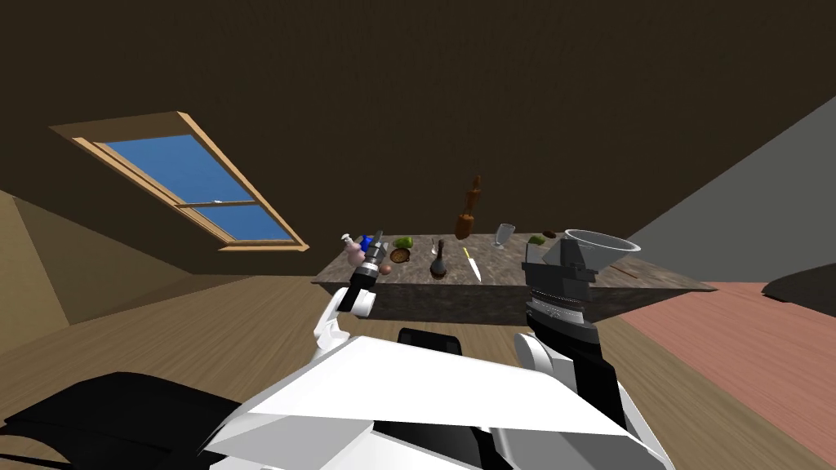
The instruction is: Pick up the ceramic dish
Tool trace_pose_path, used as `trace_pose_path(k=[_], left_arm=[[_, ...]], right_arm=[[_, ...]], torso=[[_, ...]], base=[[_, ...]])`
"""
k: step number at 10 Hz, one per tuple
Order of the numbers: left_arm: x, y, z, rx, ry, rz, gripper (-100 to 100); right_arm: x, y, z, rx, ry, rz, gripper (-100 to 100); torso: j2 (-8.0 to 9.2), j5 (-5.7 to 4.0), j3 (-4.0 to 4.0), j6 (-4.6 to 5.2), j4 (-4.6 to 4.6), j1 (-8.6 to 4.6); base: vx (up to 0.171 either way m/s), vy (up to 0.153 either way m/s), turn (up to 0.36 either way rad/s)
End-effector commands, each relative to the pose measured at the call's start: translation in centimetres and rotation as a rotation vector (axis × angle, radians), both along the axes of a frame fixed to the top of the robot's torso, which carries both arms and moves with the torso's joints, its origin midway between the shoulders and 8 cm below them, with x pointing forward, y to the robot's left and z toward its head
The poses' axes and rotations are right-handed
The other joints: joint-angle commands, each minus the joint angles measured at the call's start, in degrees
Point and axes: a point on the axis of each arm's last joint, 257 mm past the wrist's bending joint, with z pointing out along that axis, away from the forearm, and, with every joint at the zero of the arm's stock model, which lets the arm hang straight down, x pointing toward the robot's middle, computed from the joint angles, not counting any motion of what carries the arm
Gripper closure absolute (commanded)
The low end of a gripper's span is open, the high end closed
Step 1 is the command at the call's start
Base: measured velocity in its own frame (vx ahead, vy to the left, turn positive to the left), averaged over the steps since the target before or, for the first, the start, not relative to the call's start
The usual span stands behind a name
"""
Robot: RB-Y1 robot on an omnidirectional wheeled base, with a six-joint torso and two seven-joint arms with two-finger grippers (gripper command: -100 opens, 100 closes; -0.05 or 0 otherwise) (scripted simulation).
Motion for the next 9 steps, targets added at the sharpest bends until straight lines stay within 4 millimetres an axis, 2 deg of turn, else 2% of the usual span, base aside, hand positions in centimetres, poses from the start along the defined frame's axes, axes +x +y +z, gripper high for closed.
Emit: trace_pose_path(k=[1,4,9], left_arm=[[0.7,0.3,-0.7,-0.015,0.035,0.006,-100],[2.4,0.5,-2.3,-0.065,0.107,0.010,-100],[4.2,1.2,-4.7,-0.123,0.215,0.037,-100]], right_arm=[[0.0,0.0,0.0,0.000,0.000,0.000,0],[0.0,0.0,0.0,0.000,0.000,0.000,0],[0.0,0.0,0.0,0.000,0.000,0.000,0]], torso=[[0.00,0.00,0.00,0.00,0.00,0.00],[0.00,0.00,0.00,-0.02,0.00,0.03],[0.00,0.01,0.00,-0.01,0.00,0.07]], base=[[-0.014,-0.022,-0.028],[-0.012,-0.024,-0.056],[-0.012,-0.013,-0.057]])
